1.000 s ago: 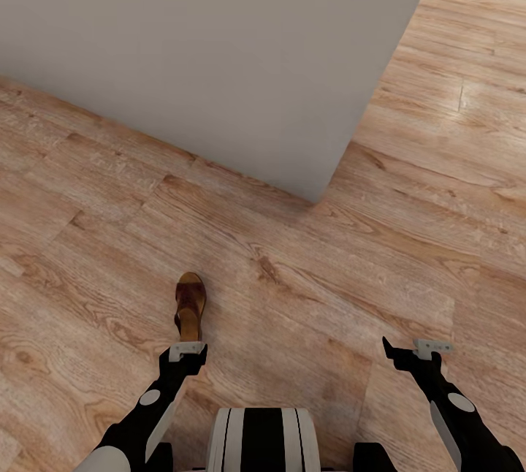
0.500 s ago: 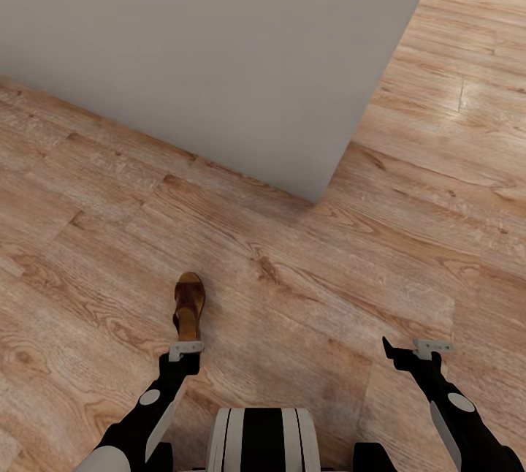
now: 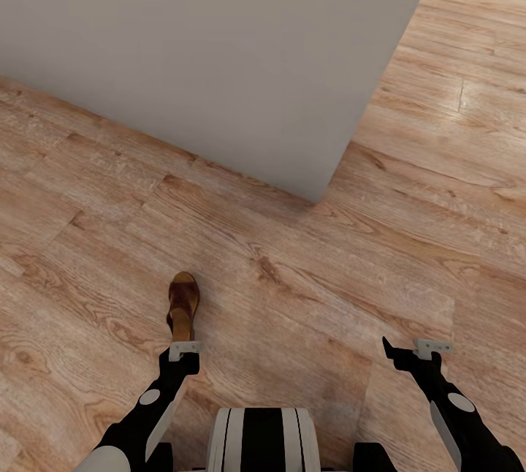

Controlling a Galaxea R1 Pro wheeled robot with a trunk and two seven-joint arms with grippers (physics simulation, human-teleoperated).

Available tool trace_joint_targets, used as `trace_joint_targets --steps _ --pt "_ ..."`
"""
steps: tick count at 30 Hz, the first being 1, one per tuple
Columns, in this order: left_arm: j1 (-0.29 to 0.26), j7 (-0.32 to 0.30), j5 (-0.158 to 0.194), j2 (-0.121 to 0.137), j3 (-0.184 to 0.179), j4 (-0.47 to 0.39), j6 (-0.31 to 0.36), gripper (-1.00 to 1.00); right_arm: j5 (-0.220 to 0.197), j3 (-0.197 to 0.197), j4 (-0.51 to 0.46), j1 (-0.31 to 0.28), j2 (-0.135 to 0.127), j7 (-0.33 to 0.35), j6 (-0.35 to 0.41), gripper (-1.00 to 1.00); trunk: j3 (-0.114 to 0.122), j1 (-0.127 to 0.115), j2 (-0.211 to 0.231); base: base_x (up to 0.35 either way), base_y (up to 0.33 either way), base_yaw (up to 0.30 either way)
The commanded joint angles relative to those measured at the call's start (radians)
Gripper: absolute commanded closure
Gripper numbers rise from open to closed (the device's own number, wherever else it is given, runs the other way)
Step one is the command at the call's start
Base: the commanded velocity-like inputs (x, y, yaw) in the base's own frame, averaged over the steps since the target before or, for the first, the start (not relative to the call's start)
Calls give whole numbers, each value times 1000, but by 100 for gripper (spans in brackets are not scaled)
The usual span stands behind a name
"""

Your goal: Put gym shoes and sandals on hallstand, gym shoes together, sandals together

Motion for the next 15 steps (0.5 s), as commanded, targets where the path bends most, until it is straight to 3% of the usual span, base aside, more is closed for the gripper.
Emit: trace_joint_targets --steps 1,15 --pt "0 1 -5 0 9 2 -2 100 -2 -4 1 0 0 8 -3 -100 0 0 0 0 0 0" --pt "1 1 -3 3 9 -6 -3 100 -1 -4 1 0 0 8 -3 -100 0 0 0 0 0 0"
